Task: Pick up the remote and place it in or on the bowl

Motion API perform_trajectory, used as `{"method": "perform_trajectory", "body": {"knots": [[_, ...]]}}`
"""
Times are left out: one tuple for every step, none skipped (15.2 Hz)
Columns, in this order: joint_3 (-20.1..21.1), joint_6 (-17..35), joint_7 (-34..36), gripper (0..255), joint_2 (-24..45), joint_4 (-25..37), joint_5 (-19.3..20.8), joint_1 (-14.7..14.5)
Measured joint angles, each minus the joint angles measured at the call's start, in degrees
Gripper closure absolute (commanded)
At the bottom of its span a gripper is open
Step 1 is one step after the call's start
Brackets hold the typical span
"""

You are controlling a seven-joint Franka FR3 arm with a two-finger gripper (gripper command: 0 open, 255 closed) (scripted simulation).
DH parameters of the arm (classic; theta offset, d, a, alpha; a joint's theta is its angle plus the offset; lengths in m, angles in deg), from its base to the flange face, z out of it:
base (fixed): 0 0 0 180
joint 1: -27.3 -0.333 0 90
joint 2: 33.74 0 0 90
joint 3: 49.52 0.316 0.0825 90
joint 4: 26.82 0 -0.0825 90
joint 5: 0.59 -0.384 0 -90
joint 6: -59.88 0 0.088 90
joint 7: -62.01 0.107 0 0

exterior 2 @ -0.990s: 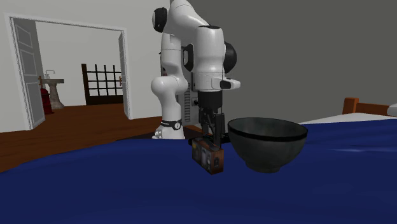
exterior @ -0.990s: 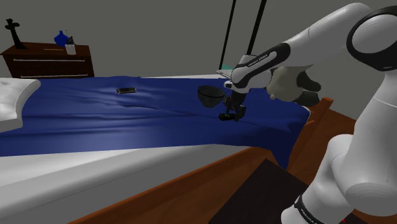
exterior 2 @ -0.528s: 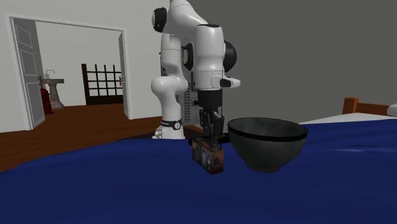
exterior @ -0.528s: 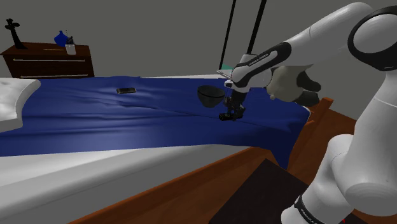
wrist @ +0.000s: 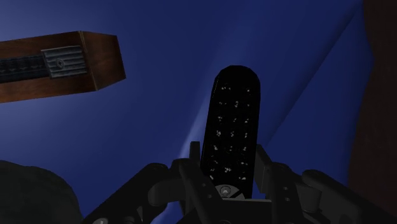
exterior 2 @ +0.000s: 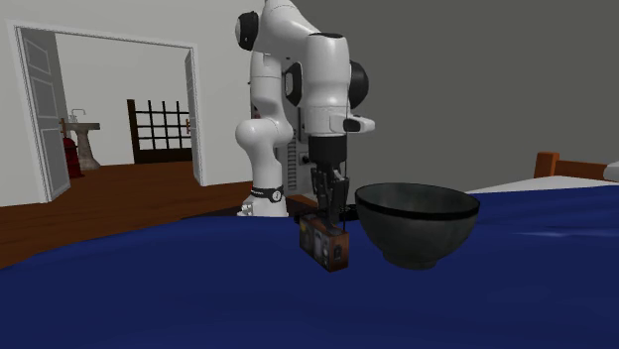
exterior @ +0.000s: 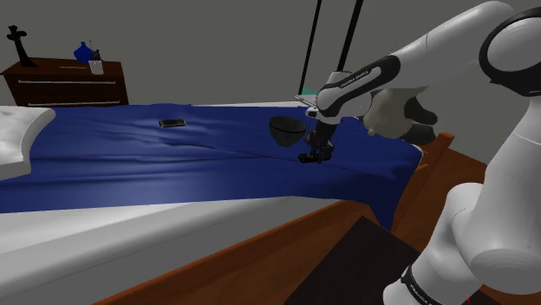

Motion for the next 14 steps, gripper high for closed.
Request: {"method": "perform_trajectory", "body": {"knots": [[0.0,-0.7,0.4,255,-0.5,0.3,0.5,0.0],[0.0,-1.3,0.6,255,-0.9,0.6,0.8,0.0],[-0.1,-2.1,0.9,255,-1.5,0.9,1.3,0.0],[0.0,-2.7,1.2,255,-2.0,1.1,1.7,0.0],[0.0,-3.5,1.5,255,-2.4,1.6,2.0,-0.1],[0.0,-4.2,1.8,255,-3.0,1.9,2.5,-0.1],[0.1,-5.1,2.1,255,-3.5,2.3,2.9,-0.1],[0.2,-5.8,2.5,255,-4.0,2.7,3.3,-0.1],[0.2,-6.6,2.8,255,-4.5,2.9,3.6,-0.1],[0.3,-7.5,3.0,255,-5.0,3.5,4.0,-0.1],[0.3,-8.1,3.1,255,-5.3,3.9,4.2,-0.1],[0.4,-8.9,3.4,255,-5.6,4.5,4.3,-0.1],[0.5,-9.8,3.7,255,-6.0,5.0,4.6,-0.2],[0.5,-10.7,3.8,255,-6.4,5.6,4.9,-0.1]]}}
